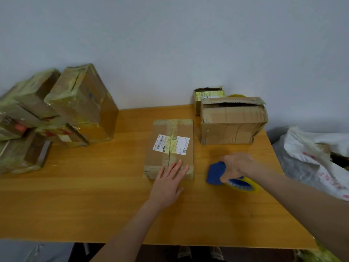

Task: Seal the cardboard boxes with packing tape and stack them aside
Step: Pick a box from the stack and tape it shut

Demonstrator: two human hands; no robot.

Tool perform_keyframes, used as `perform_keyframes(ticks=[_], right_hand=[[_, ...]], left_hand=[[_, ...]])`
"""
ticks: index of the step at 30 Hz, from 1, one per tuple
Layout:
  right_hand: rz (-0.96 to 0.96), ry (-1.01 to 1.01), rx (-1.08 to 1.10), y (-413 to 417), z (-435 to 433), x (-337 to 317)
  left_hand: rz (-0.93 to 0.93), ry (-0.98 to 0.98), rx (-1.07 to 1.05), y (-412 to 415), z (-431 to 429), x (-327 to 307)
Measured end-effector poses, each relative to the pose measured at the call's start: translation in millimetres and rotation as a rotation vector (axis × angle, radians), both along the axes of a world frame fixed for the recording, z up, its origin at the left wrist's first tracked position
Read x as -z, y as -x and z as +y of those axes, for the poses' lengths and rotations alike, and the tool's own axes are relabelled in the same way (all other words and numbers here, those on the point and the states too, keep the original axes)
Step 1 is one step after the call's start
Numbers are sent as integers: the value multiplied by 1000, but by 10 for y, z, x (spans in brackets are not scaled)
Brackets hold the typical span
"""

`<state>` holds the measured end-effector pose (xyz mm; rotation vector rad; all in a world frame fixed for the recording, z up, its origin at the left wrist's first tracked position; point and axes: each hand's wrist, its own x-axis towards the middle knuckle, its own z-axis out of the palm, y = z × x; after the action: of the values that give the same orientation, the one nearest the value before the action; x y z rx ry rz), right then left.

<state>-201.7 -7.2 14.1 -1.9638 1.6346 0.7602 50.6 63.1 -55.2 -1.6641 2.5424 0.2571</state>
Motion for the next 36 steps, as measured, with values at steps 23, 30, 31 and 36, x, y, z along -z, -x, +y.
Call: perform_keyframes(ticks=[23, 30, 31, 36], right_hand=[[-575, 434, 490, -443, 287, 150], [-554, 272, 558, -1331, 411, 430], [-546, 274, 574, -1337, 387, 465], [-633, 191, 588, -1207, 290, 488]], left_hand=[[578, 148, -614, -317, 59, -167], [708, -154, -968, -372, -165, -137], [723, -170, -976, -382, -183, -125], [894, -251, -920, -595, -77, -61]])
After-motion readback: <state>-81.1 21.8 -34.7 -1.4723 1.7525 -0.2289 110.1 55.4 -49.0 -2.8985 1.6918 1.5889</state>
